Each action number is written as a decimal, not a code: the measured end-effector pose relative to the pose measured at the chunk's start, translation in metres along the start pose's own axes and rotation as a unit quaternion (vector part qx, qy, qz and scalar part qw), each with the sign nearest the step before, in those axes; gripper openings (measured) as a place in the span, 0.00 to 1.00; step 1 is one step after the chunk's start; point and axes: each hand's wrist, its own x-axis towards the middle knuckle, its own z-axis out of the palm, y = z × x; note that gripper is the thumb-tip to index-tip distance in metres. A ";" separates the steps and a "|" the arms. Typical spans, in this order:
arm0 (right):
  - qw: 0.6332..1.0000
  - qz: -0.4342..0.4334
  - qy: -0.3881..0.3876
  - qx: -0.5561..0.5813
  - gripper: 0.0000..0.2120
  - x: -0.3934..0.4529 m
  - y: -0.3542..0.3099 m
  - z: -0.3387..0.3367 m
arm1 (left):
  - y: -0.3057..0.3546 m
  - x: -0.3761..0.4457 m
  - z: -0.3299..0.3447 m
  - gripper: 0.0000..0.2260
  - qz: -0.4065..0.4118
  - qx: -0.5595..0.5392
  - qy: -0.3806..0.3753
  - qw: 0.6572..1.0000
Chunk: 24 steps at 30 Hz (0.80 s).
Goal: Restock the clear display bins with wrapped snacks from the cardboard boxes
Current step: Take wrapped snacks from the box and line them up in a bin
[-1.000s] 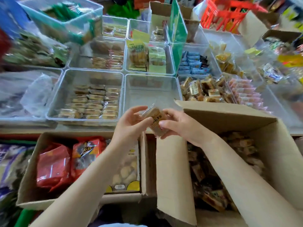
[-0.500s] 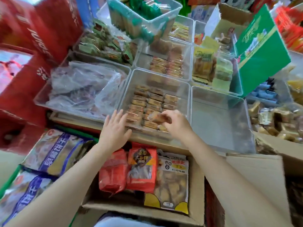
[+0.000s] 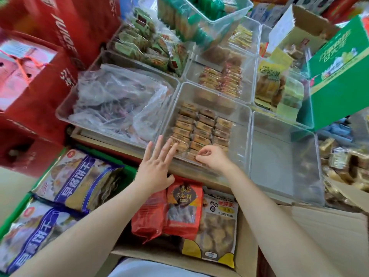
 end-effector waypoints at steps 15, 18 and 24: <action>0.993 -0.102 0.004 0.063 0.08 -0.123 0.068 -0.092 | 0.122 -0.023 -0.034 0.32 0.056 -0.110 -0.007 0.992; 0.983 -0.128 0.026 0.133 0.08 -0.195 0.114 -0.136 | 0.221 -0.036 -0.046 0.21 0.116 -0.216 -0.058 0.968; 0.971 -0.085 0.153 0.164 0.13 -0.299 0.252 -0.187 | 0.398 -0.080 -0.057 0.18 0.291 -0.292 0.045 0.910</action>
